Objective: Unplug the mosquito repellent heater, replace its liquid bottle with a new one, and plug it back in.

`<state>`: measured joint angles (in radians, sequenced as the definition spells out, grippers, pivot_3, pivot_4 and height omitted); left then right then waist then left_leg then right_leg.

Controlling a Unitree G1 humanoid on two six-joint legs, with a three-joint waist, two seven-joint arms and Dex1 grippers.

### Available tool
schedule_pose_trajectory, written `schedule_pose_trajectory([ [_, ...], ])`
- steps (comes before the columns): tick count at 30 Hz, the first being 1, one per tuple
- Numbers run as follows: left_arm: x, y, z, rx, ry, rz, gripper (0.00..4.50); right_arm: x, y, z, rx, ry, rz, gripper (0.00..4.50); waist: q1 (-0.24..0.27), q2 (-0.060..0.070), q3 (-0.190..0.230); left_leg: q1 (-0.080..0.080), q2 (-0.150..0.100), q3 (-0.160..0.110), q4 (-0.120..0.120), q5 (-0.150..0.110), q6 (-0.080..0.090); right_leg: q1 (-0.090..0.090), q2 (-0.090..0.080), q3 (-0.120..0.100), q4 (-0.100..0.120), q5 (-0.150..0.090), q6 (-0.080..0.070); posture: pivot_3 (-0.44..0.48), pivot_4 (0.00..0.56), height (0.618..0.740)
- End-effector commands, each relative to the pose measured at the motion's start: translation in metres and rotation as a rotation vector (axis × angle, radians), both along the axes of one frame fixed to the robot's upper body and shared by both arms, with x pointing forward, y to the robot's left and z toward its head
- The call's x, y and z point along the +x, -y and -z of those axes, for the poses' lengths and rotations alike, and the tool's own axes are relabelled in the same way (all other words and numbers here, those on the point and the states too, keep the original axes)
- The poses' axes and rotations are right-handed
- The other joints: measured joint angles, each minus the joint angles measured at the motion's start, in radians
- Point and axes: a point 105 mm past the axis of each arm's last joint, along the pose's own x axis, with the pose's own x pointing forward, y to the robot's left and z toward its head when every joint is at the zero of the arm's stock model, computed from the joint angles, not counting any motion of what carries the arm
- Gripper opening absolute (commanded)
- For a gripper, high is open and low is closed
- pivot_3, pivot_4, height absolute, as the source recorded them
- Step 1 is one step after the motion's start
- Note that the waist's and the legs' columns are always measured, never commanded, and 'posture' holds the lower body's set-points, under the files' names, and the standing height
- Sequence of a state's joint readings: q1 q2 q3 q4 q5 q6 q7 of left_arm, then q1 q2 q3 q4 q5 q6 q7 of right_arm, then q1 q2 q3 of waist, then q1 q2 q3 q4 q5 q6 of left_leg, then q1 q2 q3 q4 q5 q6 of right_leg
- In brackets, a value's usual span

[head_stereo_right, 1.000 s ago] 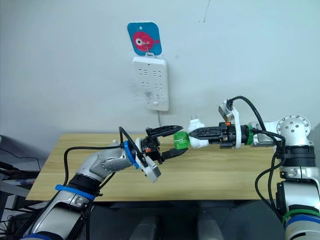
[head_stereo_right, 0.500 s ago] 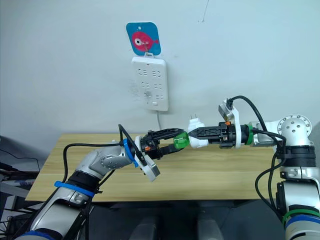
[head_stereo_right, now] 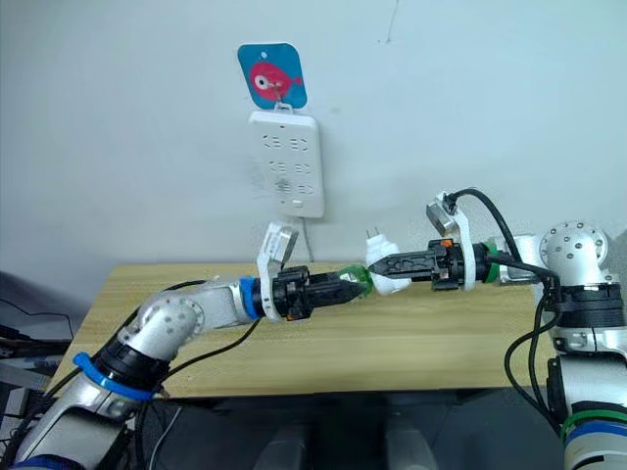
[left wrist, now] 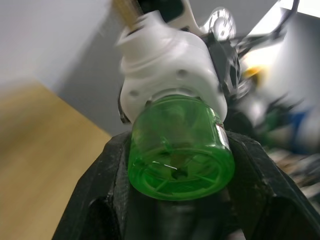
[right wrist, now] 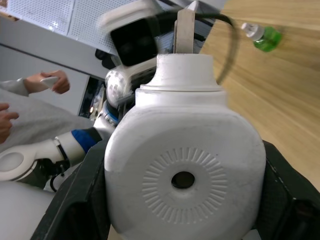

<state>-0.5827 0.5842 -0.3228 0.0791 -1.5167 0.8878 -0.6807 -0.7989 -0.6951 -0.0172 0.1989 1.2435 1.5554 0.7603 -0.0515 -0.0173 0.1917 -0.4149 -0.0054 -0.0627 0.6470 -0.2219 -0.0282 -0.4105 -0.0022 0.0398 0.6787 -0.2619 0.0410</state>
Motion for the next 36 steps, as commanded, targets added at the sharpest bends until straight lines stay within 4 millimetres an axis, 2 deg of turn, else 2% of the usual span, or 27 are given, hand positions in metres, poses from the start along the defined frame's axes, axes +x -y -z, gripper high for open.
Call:
schedule_pose_trajectory([
  [1,0.024,-0.018,-0.004,-0.057,-0.132,-0.092,2.26,-0.001,0.001,0.002,-0.057,0.028,-0.004,3.09,-0.002,0.0,0.0,0.0,0.0,0.001,0.0,0.0,0.0,0.0,0.0,0.0,0.0,0.0,0.0,-0.041,0.175,0.74],
  [5,0.019,-0.016,-0.005,-0.054,-0.131,-0.067,2.26,-0.001,0.0,0.001,-0.047,0.025,-0.01,3.09,-0.003,0.0,0.0,0.0,0.0,0.003,-0.001,0.0,0.0,-0.001,0.0,0.002,0.0,0.002,-0.005,-0.054,0.178,0.74],
  [9,0.012,-0.02,0.001,-0.051,-0.15,-0.062,3.58,0.001,0.001,-0.002,-0.031,0.022,0.006,3.09,-0.003,0.0,0.0,0.0,0.0,0.004,0.0,0.0,0.0,-0.001,0.0,0.002,0.0,0.003,-0.006,-0.057,0.177,0.74],
  [12,0.008,-0.035,0.016,-0.038,-0.209,-0.122,4.46,0.007,0.006,-0.002,-0.03,0.015,0.048,3.09,-0.005,0.0,0.0,0.0,0.0,0.005,-0.001,0.0,0.0,-0.001,-0.001,0.004,0.0,0.003,-0.006,-0.059,0.179,0.74],
  [18,-0.011,-0.062,0.037,0.054,-0.218,-0.217,4.46,0.018,0.016,-0.002,-0.029,0.01,0.132,3.09,-0.005,-0.001,0.0,-0.001,0.0,0.006,-0.001,0.0,0.0,-0.002,-0.002,0.005,-0.001,0.003,-0.006,-0.059,0.183,0.74],
  [20,-0.006,-0.061,0.041,0.233,0.053,-0.321,4.46,0.022,0.02,-0.005,-0.02,0.008,0.162,3.09,-0.004,-0.001,0.001,0.0,0.0,0.006,-0.001,0.0,0.0,-0.002,-0.002,0.005,-0.001,0.003,-0.006,-0.051,0.185,0.74],
  [21,0.006,-0.066,0.049,0.439,0.427,-0.424,4.46,0.024,0.021,-0.006,-0.016,0.007,0.171,3.09,-0.003,-0.001,0.001,0.0,0.0,0.007,-0.001,0.0,0.0,-0.002,-0.002,0.005,-0.001,0.003,-0.006,-0.04,0.186,0.74],
  [23,-0.003,-0.057,0.056,0.65,1.029,-0.336,4.46,0.025,0.021,-0.007,-0.013,0.006,0.177,3.09,0.007,0.0,0.0,0.001,-0.001,0.009,-0.002,0.0,-0.001,-0.001,-0.002,0.006,-0.003,0.001,-0.01,-0.04,0.186,0.74],
  [24,-0.003,-0.055,0.058,0.688,1.255,-0.323,4.46,0.025,0.019,-0.005,-0.015,0.003,0.172,3.09,0.011,0.0,0.0,0.001,0.0,0.01,-0.003,0.0,-0.001,-0.001,-0.002,0.007,-0.004,0.001,-0.011,-0.04,0.186,0.74],
  [26,0.0,-0.053,0.052,0.685,1.579,-0.346,4.46,0.023,0.016,-0.002,-0.017,-0.004,0.163,3.09,0.02,0.0,0.0,0.002,0.0,0.012,-0.005,0.0,-0.001,0.0,-0.005,0.009,-0.006,0.001,-0.012,-0.031,0.186,0.74],
  [28,0.001,-0.047,0.041,0.625,1.797,-0.385,4.46,0.022,0.013,-0.002,-0.009,-0.007,0.148,3.09,0.023,0.0,0.0,0.0,0.0,0.011,-0.004,0.0,-0.001,-0.001,-0.011,0.009,-0.007,0.001,-0.012,-0.028,0.183,0.74],
  [30,0.003,-0.043,0.031,0.573,1.939,-0.433,4.46,0.02,0.01,-0.002,-0.002,-0.006,0.129,3.09,0.026,0.0,0.0,-0.002,-0.001,0.011,-0.003,0.0,0.0,-0.002,-0.013,0.008,-0.007,0.001,-0.011,-0.028,0.183,0.74],
  [36,0.005,-0.028,0.008,0.435,2.187,-0.504,4.46,0.014,0.0,-0.004,0.021,-0.009,0.083,3.09,0.024,0.0,0.0,-0.002,-0.002,0.011,-0.002,-0.001,0.001,-0.002,-0.015,0.004,-0.006,0.004,-0.006,-0.041,0.185,0.74],
])
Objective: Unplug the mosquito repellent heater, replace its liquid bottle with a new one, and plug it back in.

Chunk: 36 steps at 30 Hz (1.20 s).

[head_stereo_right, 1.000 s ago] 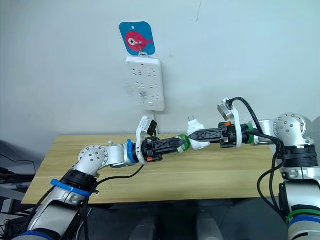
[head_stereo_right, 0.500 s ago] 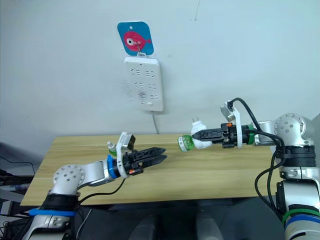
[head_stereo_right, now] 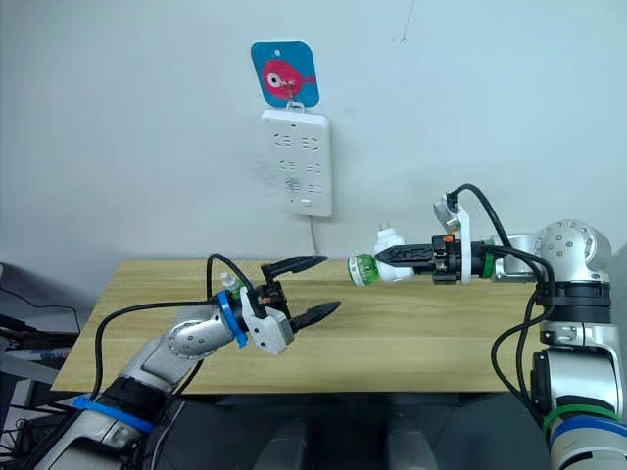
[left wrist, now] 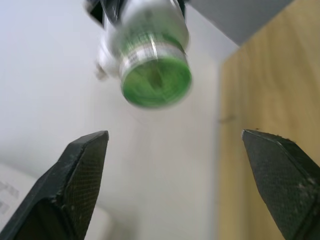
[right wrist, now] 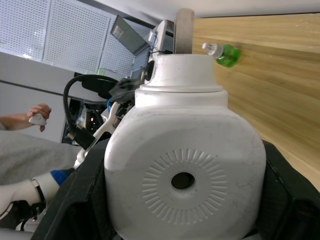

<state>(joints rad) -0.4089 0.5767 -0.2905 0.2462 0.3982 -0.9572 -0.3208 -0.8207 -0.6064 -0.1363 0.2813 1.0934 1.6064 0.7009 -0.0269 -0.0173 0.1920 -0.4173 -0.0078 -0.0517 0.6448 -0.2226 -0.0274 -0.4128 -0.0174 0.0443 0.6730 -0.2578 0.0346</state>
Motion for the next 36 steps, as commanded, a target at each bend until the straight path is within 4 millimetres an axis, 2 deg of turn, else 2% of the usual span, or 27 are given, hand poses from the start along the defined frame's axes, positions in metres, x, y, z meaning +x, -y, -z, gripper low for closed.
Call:
schedule_pose_trajectory([
  [1,-0.001,0.008,-0.015,-0.036,0.119,0.05,4.46,-0.007,-0.008,-0.014,0.041,0.038,-0.054,3.09,-0.002,0.0,0.0,0.0,0.0,0.0,0.0,0.0,0.0,0.0,0.0,0.0,0.0,0.0,0.0,-0.044,0.185,0.74],
  [13,0.0,0.026,-0.021,-0.046,0.203,0.128,4.46,-0.014,-0.014,-0.014,0.052,0.037,-0.079,3.09,-0.007,0.0,0.0,0.001,0.0,0.0,0.001,0.0,0.0,0.0,0.002,-0.002,0.005,0.0,0.001,-0.06,0.179,0.74],
  [16,-0.002,0.026,-0.024,-0.054,0.223,0.142,3.88,-0.016,-0.015,-0.013,0.05,0.035,-0.082,3.09,-0.006,0.0,0.0,0.001,0.0,0.0,0.001,0.0,0.0,0.0,0.002,-0.002,0.005,0.0,0.001,-0.057,0.177,0.74],
  [21,-0.005,0.027,-0.026,-0.056,0.233,0.165,2.36,-0.019,-0.016,-0.011,0.048,0.03,-0.086,3.09,-0.006,0.0,0.0,0.001,0.0,-0.001,0.001,0.0,0.0,0.0,0.002,-0.002,0.005,0.0,0.001,-0.052,0.174,0.74],
  [26,-0.012,0.032,-0.028,-0.111,0.143,0.215,2.29,-0.022,-0.015,-0.01,0.038,0.029,-0.094,3.09,-0.006,0.0,0.0,0.001,0.0,-0.001,0.001,0.0,0.0,0.0,0.002,-0.002,0.005,0.0,0.001,-0.048,0.167,0.74],
  [28,-0.014,0.036,-0.028,-0.118,0.033,0.234,2.29,-0.023,-0.014,-0.01,0.034,0.029,-0.101,3.09,-0.006,0.0,0.0,0.001,0.0,-0.001,0.001,0.0,0.0,0.0,0.003,-0.002,0.005,0.0,0.001,-0.047,0.166,0.74],
  [31,-0.013,0.04,-0.034,-0.141,-0.258,0.255,2.29,-0.029,-0.012,-0.009,0.007,0.043,-0.121,3.09,-0.009,0.0,0.0,0.001,0.0,-0.001,0.001,0.0,0.0,0.0,0.003,-0.002,0.005,0.0,0.001,-0.047,0.165,0.74],
  [32,-0.007,0.037,-0.039,-0.208,-0.452,0.234,2.29,-0.031,-0.011,-0.009,-0.009,0.051,-0.131,3.09,-0.009,0.0,0.0,0.001,0.0,-0.001,0.001,0.0,0.0,0.0,0.004,-0.002,0.005,0.0,0.001,-0.043,0.165,0.74],
  [33,0.002,0.033,-0.044,-0.34,-0.736,0.214,2.29,-0.035,-0.01,-0.008,-0.028,0.062,-0.147,3.09,-0.011,0.0,0.0,0.001,0.001,-0.002,0.001,0.0,0.0,0.0,0.005,-0.002,0.005,0.0,0.001,-0.044,0.165,0.74],
  [34,0.003,0.032,-0.045,-0.415,-0.983,0.233,2.29,-0.038,-0.01,-0.008,-0.041,0.069,-0.158,3.09,-0.016,0.0,0.0,0.0,0.001,-0.002,0.001,0.0,0.0,0.0,0.008,-0.002,0.005,0.0,0.001,-0.044,0.165,0.74],
  [36,-0.011,0.033,-0.049,-0.462,-1.412,0.345,2.29,-0.045,-0.011,-0.006,-0.074,0.096,-0.193,3.09,-0.018,0.0,0.0,0.001,0.001,-0.007,0.002,0.0,0.0,0.0,0.009,-0.002,0.005,-0.002,0.003,-0.04,0.164,0.74],
])
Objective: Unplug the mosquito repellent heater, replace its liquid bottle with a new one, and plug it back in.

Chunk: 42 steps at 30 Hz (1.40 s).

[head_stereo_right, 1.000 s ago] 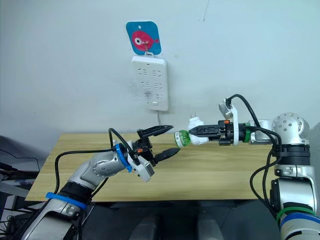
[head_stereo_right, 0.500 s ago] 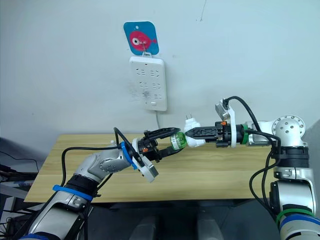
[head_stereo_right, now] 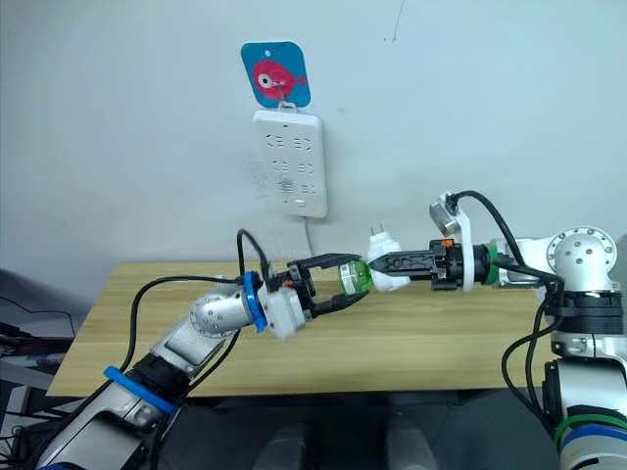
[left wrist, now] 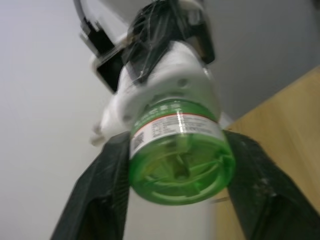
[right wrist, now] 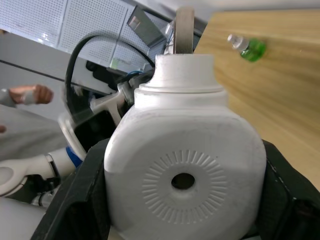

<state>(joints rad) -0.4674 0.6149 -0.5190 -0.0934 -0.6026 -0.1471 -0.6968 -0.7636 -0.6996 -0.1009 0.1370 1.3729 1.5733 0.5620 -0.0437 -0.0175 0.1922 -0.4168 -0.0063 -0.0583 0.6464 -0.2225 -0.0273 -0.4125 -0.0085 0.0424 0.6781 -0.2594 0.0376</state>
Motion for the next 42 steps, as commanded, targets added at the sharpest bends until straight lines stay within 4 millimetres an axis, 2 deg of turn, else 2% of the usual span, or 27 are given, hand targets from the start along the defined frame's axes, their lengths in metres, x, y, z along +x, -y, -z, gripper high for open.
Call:
schedule_pose_trajectory([
  [1,-0.011,-0.01,-0.025,-0.15,-0.655,0.194,2.29,-0.024,-0.009,0.008,-0.07,0.009,-0.137,3.09,-0.005,0.0,0.0,0.0,0.001,-0.003,0.0,0.0,0.0,0.0,0.0,-0.001,0.0,-0.002,0.003,-0.038,0.165,0.74],
  [4,-0.021,-0.023,-0.032,-0.226,-1.079,0.386,2.29,-0.027,-0.012,0.007,-0.072,0.023,-0.167,3.09,-0.015,0.0,0.0,0.001,0.002,-0.007,0.0,0.0,0.0,0.001,0.006,-0.002,0.0,-0.003,0.004,-0.039,0.165,0.74],
  [5,-0.019,-0.026,-0.033,-0.247,-1.154,0.41,2.29,-0.027,-0.013,0.007,-0.075,0.028,-0.172,3.09,-0.016,0.0,0.0,0.001,0.002,-0.007,0.0,0.0,0.0,0.001,0.006,-0.002,0.001,-0.004,0.003,-0.043,0.165,0.74],
  [8,-0.016,-0.027,-0.018,-0.236,-1.268,0.398,2.29,-0.025,-0.013,0.006,-0.069,0.025,-0.167,3.09,-0.016,0.0,0.0,0.002,0.002,-0.005,0.0,0.0,0.0,0.001,0.007,-0.003,0.001,-0.005,0.001,-0.051,0.166,0.74],
  [16,-0.023,-0.032,-0.008,-0.238,-1.335,0.4,2.29,-0.019,-0.006,0.0,-0.044,0.018,-0.131,3.09,-0.014,0.0,0.0,0.002,0.002,-0.001,0.0,0.0,0.0,0.001,0.006,-0.001,0.001,-0.005,-0.001,-0.073,0.172,0.74],
  [25,-0.025,-0.033,-0.009,-0.224,-1.316,0.402,2.29,-0.017,-0.006,-0.003,-0.014,0.009,-0.129,3.09,-0.013,0.0,0.0,0.002,0.001,0.001,0.0,0.0,0.0,0.001,0.005,0.001,0.0,-0.005,-0.001,-0.063,0.174,0.74],
  [27,-0.025,-0.036,-0.007,-0.221,-1.315,0.391,2.29,-0.012,-0.004,-0.004,-0.01,0.007,-0.102,3.09,-0.013,0.0,0.0,0.002,0.001,0.002,0.0,0.0,0.0,0.001,0.005,0.001,0.0,-0.005,-0.001,-0.059,0.174,0.74],
  [32,-0.03,-0.061,0.001,-0.233,-1.322,0.299,2.29,0.016,0.023,-0.003,-0.07,-0.012,0.089,3.09,-0.014,0.0,0.0,0.002,0.001,0.003,-0.001,0.0,0.0,0.0,0.005,0.002,0.0,-0.004,-0.003,-0.047,0.176,0.74],
  [34,-0.031,-0.069,0.003,-0.252,-1.323,0.266,2.29,0.026,0.035,0.015,-0.199,-0.009,0.177,3.09,-0.012,0.0,0.0,0.001,0.001,0.003,-0.001,0.0,0.0,-0.001,0.005,0.002,0.0,-0.003,-0.005,-0.04,0.176,0.74],
  [36,-0.033,-0.074,0.004,-0.264,-1.321,0.244,2.29,0.041,0.054,0.046,-0.418,0.03,0.289,3.09,-0.011,0.0,0.0,0.001,0.001,0.003,-0.001,0.0,0.0,-0.001,0.005,0.002,0.0,-0.003,-0.004,-0.035,0.179,0.74],
  [40,-0.038,-0.072,0.008,-0.265,-1.312,0.228,2.29,0.057,0.104,0.104,-0.802,0.056,0.439,3.09,-0.003,-0.001,0.001,0.001,0.001,0.004,-0.001,0.0,0.0,-0.001,0.004,0.003,-0.001,-0.006,0.0,-0.01,0.188,0.74],
  [42,-0.04,-0.07,0.008,-0.27,-1.303,0.231,2.29,0.063,0.123,0.123,-0.928,0.072,0.491,3.09,0.0,-0.001,0.002,0.001,0.0,0.005,-0.001,0.0,0.0,-0.001,0.003,0.004,-0.001,-0.006,0.0,0.001,0.195,0.74],
])
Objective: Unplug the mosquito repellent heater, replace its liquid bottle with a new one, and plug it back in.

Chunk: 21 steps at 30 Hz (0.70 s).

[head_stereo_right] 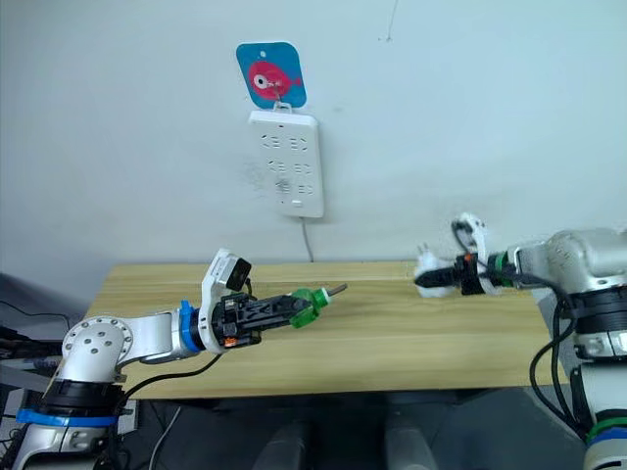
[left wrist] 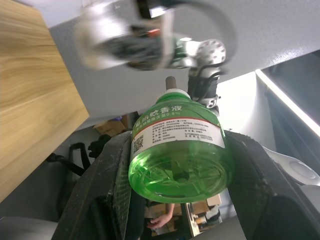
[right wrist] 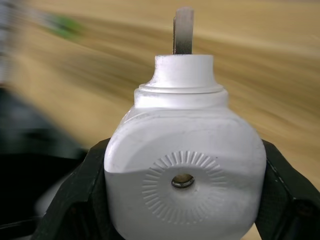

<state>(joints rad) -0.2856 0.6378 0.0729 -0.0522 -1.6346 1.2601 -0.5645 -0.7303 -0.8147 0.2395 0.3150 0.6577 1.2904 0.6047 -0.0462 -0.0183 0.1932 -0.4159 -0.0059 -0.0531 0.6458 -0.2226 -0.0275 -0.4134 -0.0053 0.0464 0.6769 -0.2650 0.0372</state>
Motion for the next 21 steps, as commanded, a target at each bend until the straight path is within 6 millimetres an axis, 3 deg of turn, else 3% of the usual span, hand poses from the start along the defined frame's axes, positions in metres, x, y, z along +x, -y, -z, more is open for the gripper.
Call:
schedule_pose_trajectory([
  [1,-0.005,0.006,-0.01,-0.025,0.057,0.006,2.29,0.016,0.034,0.02,-0.217,0.06,0.082,3.09,0.006,-0.001,0.002,0.0,0.0,0.0,0.0,0.0,0.0,0.0,0.0,0.001,0.0,0.0,0.0,0.007,0.198,0.74],
  [9,-0.014,0.009,-0.007,-0.015,0.063,-0.009,2.29,0.031,0.05,0.048,-0.306,0.021,0.171,3.09,0.007,-0.005,0.016,0.001,0.001,0.0,-0.001,0.0,0.0,-0.001,0.001,0.001,0.002,0.003,-0.005,0.038,0.221,0.74],
  [21,-0.018,0.007,-0.005,-0.008,0.059,-0.033,2.29,0.031,0.043,0.062,-0.284,-0.05,0.204,3.09,0.017,-0.004,0.026,0.0,0.0,-0.001,0.0,0.0,0.0,-0.001,-0.001,0.0,0.001,0.003,-0.005,0.059,0.233,0.74],
])
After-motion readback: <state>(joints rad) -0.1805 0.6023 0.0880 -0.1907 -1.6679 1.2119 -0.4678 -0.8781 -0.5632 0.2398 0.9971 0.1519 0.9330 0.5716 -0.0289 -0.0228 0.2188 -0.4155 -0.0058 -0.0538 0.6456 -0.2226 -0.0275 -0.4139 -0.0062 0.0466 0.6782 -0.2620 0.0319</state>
